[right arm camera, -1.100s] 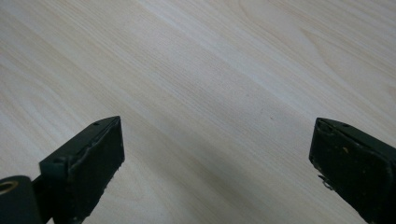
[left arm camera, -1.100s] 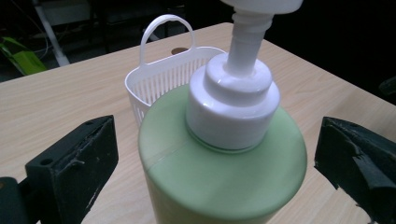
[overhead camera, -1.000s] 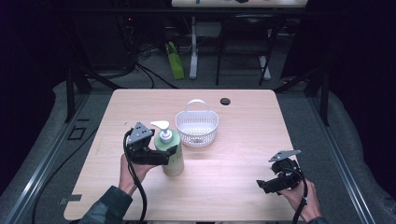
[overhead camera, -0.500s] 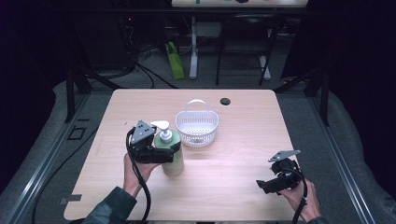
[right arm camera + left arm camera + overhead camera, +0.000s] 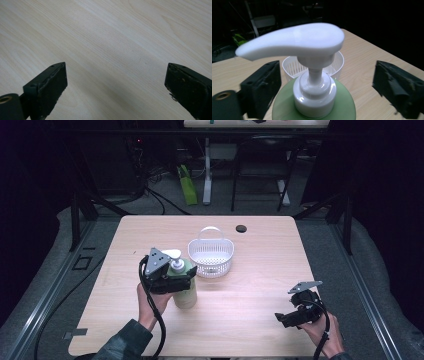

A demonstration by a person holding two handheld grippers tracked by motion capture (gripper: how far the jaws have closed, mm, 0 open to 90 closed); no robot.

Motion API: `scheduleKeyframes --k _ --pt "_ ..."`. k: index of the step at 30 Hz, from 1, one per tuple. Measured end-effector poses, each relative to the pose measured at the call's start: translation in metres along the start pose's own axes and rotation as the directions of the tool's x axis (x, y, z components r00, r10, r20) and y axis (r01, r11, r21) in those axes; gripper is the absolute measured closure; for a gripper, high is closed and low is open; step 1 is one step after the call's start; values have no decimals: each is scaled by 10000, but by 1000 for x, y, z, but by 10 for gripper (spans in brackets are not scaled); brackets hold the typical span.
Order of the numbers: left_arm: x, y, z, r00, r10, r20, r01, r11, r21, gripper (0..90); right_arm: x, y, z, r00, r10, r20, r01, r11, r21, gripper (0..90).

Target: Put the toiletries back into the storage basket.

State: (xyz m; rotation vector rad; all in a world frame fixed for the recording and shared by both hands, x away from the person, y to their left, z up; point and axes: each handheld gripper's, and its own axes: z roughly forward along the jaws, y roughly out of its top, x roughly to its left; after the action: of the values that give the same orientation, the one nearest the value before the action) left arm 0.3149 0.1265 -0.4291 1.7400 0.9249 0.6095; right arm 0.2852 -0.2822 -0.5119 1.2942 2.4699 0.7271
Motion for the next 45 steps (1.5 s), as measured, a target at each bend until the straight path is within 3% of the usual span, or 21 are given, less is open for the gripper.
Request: scheduleKeyframes --k 9,18,30,45 --pt "0 1 -2 9991 -216 -365 206 9994 -279 395 0 -1 0 10000 13 24 -13 10000 15 43" --pt "2 3 -4 9972 -490 -567 455 9971 -611 529 0 -1 -1 10000 -18 46 18 10000 -24 44" --pt "1 5 -7 9956 -559 -754 482 9939 -996 656 -1 -1 -1 10000 -13 42 13 10000 -43 44" --pt "-1 4 -8 9941 -625 -888 525 9924 -1113 669 0 -1 -1 10000 -25 95 25 10000 -56 46"
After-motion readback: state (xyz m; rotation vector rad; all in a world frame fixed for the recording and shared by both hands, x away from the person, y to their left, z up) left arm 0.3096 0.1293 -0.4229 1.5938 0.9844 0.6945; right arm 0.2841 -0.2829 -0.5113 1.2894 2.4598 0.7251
